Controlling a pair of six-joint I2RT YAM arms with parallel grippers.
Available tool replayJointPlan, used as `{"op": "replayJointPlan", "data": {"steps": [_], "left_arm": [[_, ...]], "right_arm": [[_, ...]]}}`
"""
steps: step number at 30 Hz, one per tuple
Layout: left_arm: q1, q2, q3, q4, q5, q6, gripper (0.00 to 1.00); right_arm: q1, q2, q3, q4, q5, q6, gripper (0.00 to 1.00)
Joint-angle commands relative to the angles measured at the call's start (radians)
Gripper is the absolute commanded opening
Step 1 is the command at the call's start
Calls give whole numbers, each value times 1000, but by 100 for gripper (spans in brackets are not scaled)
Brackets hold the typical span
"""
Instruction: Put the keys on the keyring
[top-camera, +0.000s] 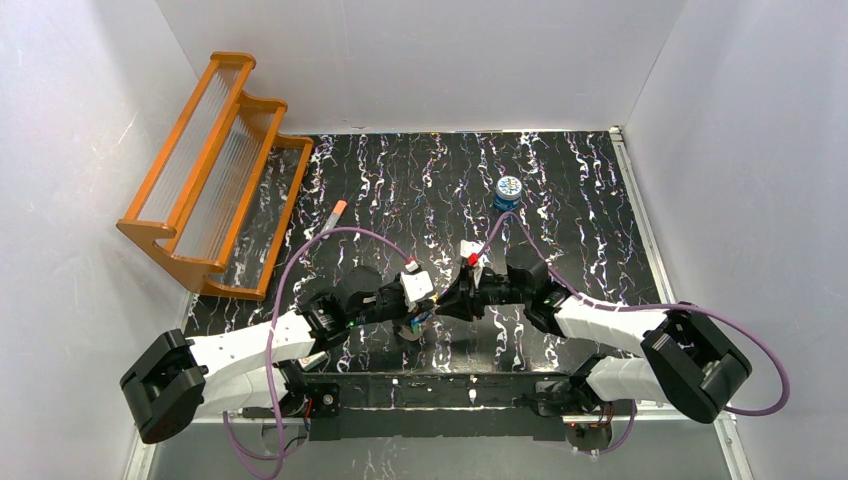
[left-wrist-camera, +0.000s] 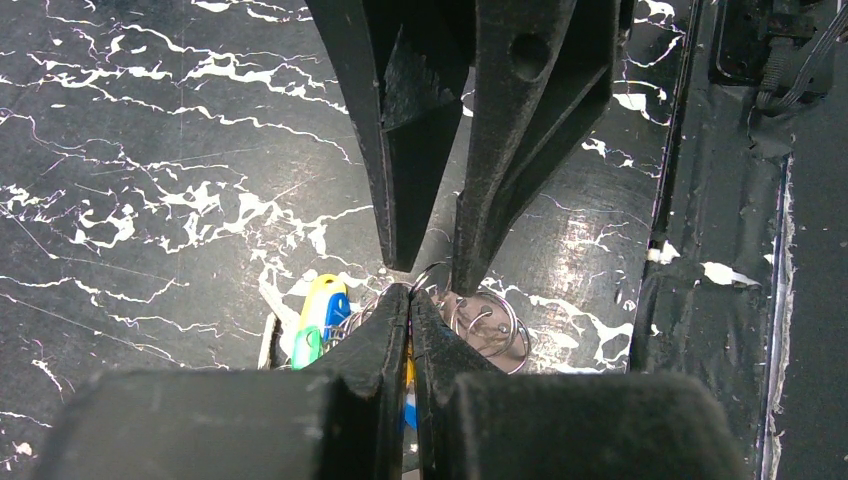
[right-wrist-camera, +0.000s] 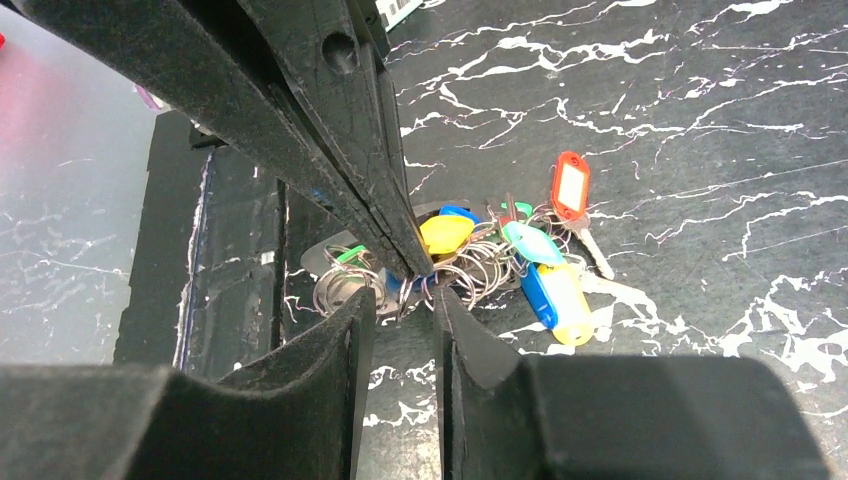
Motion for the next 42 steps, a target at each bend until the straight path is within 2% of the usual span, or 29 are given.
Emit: {"op": "replayJointPlan", "data": {"steps": [1, 3, 4, 7, 8, 13, 17, 21, 27, 35, 42], "left_arm": [[-4, -3, -8, 34, 17, -5, 0], [-6, -3, -7, 32, 17, -5, 0], [-5, -4, -7, 32, 18, -5, 0], [-5, -9, -7, 33, 17, -4, 0], [-6, -12, -8, 32, 16, -2, 0], [-5, -48, -17, 30, 11, -5, 0], [-5, -119, -43, 41, -53, -30, 26], [-5, -205, -117, 102, -89, -45, 33], [-6, -285, -212, 222, 1, -45, 34], [-5, -260, -233, 291, 131, -40, 31], [-5, -213, -219, 307, 157, -30, 13]], "right_arm": [[-4, 16, 44, 57, -13, 13, 35], [-5, 24, 49, 52, -16, 7, 33], [-5, 28, 54, 44, -17, 2, 29], [-4, 37, 64, 15, -22, -16, 6], [-3, 37, 64, 14, -22, -18, 1], [-4, 16, 20, 91, -9, -11, 1], [-5, -18, -77, 247, 13, -1, 1], [-5, -30, -154, 410, -6, 13, 1], [-5, -17, -201, 578, -57, 35, 1], [-5, 19, -194, 680, -151, 66, 1], [-5, 30, -183, 700, -167, 88, 1]]}}
